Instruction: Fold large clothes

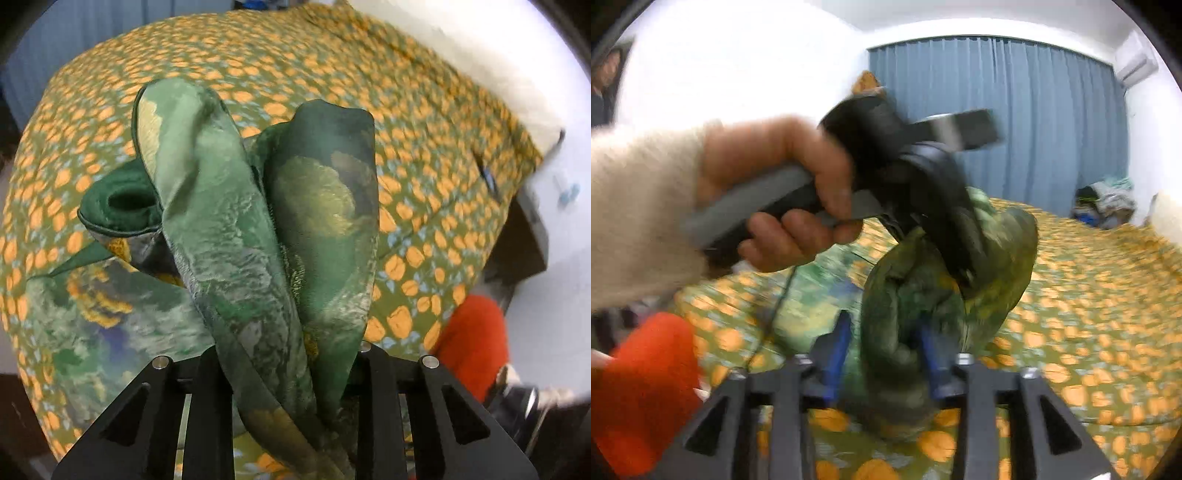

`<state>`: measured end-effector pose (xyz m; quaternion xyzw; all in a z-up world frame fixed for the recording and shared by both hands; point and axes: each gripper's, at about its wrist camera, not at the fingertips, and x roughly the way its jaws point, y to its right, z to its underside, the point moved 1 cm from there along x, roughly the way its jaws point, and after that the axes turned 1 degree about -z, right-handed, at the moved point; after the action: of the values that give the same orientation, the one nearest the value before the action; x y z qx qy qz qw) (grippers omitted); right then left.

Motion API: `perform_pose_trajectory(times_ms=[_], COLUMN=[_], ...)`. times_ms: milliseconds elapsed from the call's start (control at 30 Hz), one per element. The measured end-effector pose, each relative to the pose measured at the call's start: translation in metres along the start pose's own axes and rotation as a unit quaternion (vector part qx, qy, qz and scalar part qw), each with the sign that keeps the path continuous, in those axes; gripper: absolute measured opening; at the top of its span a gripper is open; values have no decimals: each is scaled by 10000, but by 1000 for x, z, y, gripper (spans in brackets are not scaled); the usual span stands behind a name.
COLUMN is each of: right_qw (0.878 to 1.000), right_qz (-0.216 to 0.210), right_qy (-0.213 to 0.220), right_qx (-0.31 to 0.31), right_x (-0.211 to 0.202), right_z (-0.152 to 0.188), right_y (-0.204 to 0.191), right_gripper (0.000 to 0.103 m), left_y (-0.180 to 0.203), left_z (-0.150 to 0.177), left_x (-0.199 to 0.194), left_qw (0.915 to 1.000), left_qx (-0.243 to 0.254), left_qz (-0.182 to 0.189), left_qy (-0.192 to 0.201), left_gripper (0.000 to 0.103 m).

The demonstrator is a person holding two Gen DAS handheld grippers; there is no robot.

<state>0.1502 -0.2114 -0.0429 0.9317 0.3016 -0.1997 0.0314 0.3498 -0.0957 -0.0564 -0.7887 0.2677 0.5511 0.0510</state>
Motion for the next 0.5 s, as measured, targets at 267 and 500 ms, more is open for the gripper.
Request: perform_pose_trajectory(times_ms=[267,500], right_qw=[9974,9956], right_qz=[-354,-737], right_qy=[-541,-561], right_qx=[309,166], right_x=[52,128], right_z=[-23,-44], right_y=[8,-44], right_gripper=[35,33], left_y=[-128,-188], left_z=[36,66], left_x=[-39,-30], left_qw=[9941,9852], left_qx=[-949,-1473], left_qz=[196,420], left_qy=[480,765], left_gripper=[28,31])
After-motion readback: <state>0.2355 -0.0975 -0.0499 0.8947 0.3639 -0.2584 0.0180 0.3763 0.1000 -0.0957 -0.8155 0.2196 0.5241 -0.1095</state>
